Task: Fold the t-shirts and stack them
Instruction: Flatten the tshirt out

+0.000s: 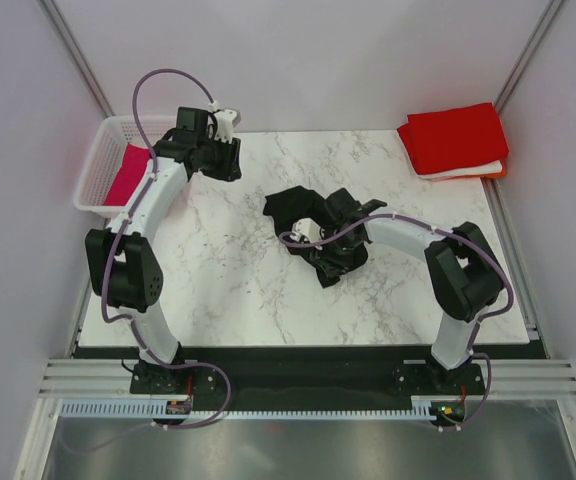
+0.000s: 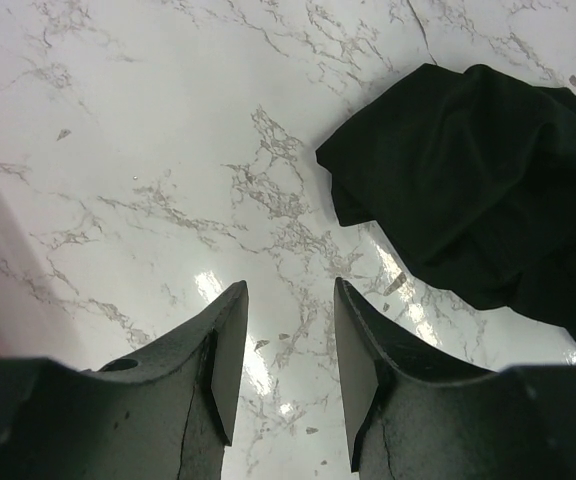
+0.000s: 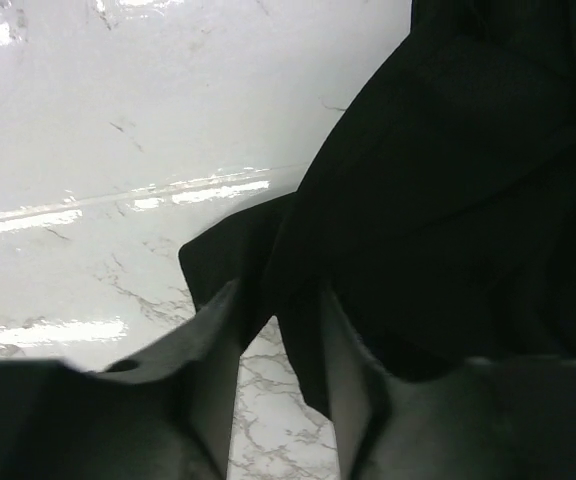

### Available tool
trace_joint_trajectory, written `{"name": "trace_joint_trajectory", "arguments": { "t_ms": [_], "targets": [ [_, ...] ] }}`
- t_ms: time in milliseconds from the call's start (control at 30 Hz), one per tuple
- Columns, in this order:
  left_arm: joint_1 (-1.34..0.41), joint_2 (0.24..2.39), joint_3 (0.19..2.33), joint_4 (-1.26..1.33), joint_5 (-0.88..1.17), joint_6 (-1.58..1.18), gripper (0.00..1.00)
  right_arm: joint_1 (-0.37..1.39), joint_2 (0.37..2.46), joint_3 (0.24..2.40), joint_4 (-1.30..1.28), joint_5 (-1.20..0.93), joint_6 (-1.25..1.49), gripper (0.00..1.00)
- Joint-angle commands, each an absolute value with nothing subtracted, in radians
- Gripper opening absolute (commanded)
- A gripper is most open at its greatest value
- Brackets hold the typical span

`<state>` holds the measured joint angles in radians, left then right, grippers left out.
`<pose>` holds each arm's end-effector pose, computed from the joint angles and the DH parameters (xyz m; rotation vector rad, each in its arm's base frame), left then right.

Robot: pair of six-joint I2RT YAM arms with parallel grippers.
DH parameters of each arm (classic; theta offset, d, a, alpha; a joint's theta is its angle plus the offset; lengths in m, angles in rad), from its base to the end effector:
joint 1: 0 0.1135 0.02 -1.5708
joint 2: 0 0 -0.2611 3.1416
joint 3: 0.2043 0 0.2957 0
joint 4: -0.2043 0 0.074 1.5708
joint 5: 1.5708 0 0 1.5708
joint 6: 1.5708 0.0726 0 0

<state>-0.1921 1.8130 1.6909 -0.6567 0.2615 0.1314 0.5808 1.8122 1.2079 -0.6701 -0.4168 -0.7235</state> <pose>0.4675 -0.1101 0.2900 0.5033 2.2861 -0.3369 0.3148 0.2417 0.1176 -1.7484 2.1458 0.5541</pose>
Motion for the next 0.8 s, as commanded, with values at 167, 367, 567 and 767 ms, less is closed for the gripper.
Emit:
{"name": "trace_joint_trajectory", "arguments": {
  "t_ms": [167,367,567,767],
  "targets": [
    [-0.178,1.776,1.701,-0.620,0.224,0.170,0.47,0.597,1.691,1.310,-0.712,-0.388,-0.761,0.01],
    [-0.150,1.816,1.801,-0.611,0.207,0.210,0.46,0.598,1.520,1.569,-0.719,-0.258,-0.850,0.00],
    [-0.130,1.812,1.853,-0.575,0.202,0.250,0.46,0.598,1.494,1.753,-0.605,-0.106,-0.948,0.00],
    [-0.127,1.784,1.864,-0.563,0.311,0.287,0.47,0.571,1.537,1.685,-0.457,0.121,-1.020,0.00]
  ]
}}
